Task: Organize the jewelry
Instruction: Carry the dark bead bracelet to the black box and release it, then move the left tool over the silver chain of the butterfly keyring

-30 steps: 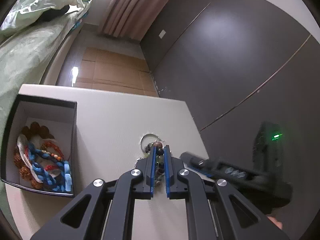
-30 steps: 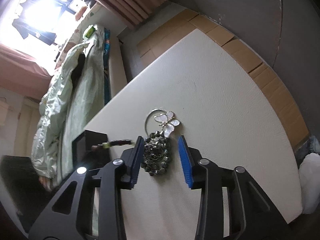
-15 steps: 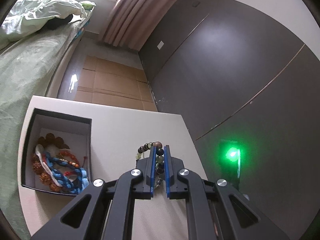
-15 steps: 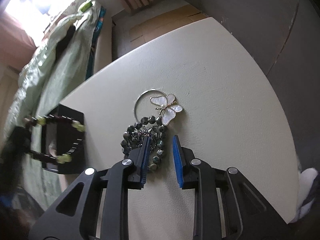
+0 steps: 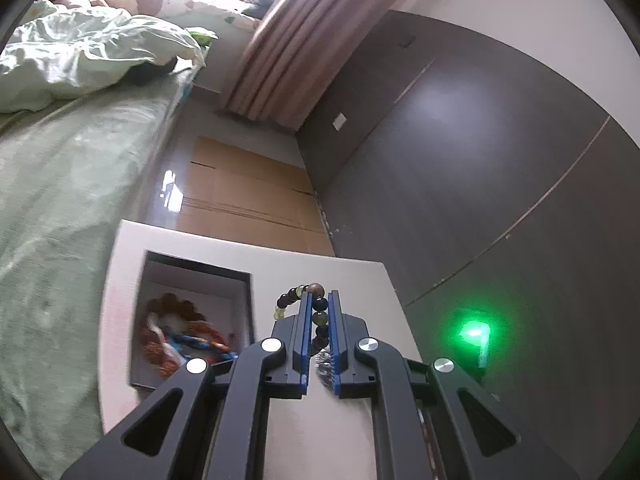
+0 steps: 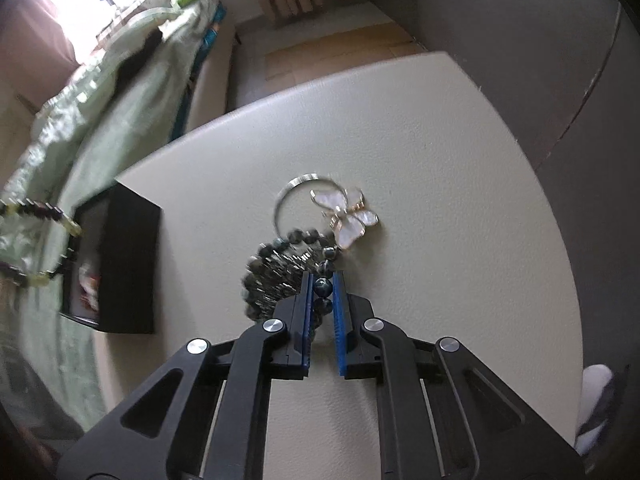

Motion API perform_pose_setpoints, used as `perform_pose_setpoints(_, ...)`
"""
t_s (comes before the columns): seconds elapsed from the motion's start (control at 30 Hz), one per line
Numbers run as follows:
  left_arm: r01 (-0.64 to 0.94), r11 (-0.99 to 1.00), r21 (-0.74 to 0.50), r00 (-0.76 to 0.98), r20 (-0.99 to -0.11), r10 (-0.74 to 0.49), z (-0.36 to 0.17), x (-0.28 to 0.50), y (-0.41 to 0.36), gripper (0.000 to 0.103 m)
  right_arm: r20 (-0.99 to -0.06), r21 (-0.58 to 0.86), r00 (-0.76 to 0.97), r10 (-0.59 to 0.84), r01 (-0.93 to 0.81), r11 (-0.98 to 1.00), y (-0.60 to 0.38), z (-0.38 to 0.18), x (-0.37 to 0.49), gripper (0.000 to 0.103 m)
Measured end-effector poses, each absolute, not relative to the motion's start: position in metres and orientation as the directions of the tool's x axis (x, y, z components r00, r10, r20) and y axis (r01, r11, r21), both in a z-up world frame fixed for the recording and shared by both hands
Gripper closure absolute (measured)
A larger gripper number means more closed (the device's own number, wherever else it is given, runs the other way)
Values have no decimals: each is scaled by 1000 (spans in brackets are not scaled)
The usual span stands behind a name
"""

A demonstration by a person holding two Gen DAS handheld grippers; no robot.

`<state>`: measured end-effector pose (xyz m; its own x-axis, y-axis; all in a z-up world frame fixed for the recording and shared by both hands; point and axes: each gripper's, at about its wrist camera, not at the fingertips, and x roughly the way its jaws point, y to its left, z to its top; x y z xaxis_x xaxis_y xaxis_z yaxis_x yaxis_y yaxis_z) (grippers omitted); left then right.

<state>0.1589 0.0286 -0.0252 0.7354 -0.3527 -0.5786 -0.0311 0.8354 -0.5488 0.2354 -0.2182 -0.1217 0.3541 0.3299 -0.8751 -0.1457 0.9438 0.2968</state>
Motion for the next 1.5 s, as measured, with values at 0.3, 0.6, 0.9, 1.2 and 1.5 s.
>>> perform_pose_setpoints(0.3, -79, 842, -534, 736, -601, -312, -30, 154, 56, 97, -749, 475, 408, 522, -218, 853, -215, -79, 224, 93)
perform_pose_setpoints(0.6, -182, 829, -528, 680, -677, -282, -53, 166, 74, 53, -648, 538, 461, 607, -287, 793, -197, -45, 213, 93)
perform_pose_setpoints(0.9, -205, 830, -518, 729, -647, -224, -37, 158, 97, 29, -543, 574, 464, 700, -403, 713, -165, -19, 198, 93)
perform_pose_setpoints(1.2, -227, 822, -522, 735, -646, -207, -32, 158, 116, 23, -526, 582, 429, 734, -448, 679, -133, -18, 196, 93)
perform_pose_setpoints(1.5, -252, 817, -518, 724, -662, -196, -37, 160, 126, 22, -548, 514, 437, 713, -497, 700, -107, -14, 194, 26)
